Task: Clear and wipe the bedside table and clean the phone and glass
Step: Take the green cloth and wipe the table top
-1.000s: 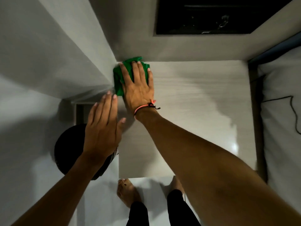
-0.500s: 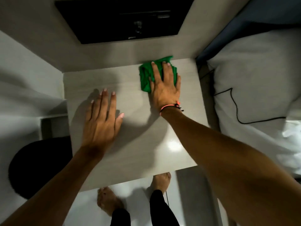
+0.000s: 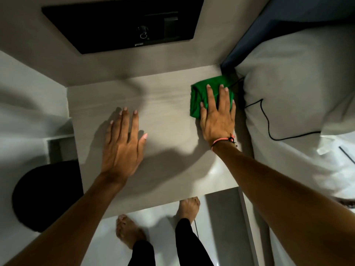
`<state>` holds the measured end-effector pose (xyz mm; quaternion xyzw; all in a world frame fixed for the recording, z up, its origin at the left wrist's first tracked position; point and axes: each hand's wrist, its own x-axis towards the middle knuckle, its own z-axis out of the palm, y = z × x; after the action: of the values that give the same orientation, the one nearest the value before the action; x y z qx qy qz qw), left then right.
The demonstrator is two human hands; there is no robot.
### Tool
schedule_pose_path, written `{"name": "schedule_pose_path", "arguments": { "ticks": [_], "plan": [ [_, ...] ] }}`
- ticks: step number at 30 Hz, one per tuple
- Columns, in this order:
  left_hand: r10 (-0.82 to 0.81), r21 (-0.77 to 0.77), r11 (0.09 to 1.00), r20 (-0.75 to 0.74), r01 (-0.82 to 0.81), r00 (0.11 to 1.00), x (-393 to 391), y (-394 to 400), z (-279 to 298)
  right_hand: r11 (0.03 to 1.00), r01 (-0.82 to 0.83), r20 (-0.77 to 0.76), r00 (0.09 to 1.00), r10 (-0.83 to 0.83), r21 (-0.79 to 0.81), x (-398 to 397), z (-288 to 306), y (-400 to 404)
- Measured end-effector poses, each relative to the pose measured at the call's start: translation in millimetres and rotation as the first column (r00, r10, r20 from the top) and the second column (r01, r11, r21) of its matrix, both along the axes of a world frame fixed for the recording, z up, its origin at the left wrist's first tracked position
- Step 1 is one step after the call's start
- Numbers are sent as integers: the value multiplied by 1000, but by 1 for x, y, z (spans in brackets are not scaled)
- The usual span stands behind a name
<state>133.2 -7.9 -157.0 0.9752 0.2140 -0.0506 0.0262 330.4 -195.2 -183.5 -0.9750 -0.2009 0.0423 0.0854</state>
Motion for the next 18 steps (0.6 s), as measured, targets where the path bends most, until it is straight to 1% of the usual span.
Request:
{"name": "schedule_pose_path", "arguments": {
  "ticks": [2, 4, 6, 10, 15, 18],
  "plan": [
    [2, -31, 1000, -17, -3, 1000, -14, 2, 2, 999, 31, 10, 999, -30, -14, -18, -1, -1],
    [2, -53, 999, -31, -3, 1000, -24, 4, 5, 999, 40, -13, 999, -40, -8, -29, 0, 5],
    [18, -52, 998, -44, -20, 999, -37, 12, 8, 999, -26, -53, 998, 27, 22, -43, 1, 23],
    [64, -63, 996, -53, -67, 997, -70, 36, 13, 986, -165, -37, 985, 167, 31, -87, 2, 78],
    [125, -40, 991, -59, -128, 990, -116, 70, 23, 957, -285, -109, 951, 290, 58, -155, 6, 147],
    [152, -26, 988, -81, -154, 985, -141, 86, 30, 952, -300, -169, 937, 306, 58, -192, 8, 176]
  ]
}}
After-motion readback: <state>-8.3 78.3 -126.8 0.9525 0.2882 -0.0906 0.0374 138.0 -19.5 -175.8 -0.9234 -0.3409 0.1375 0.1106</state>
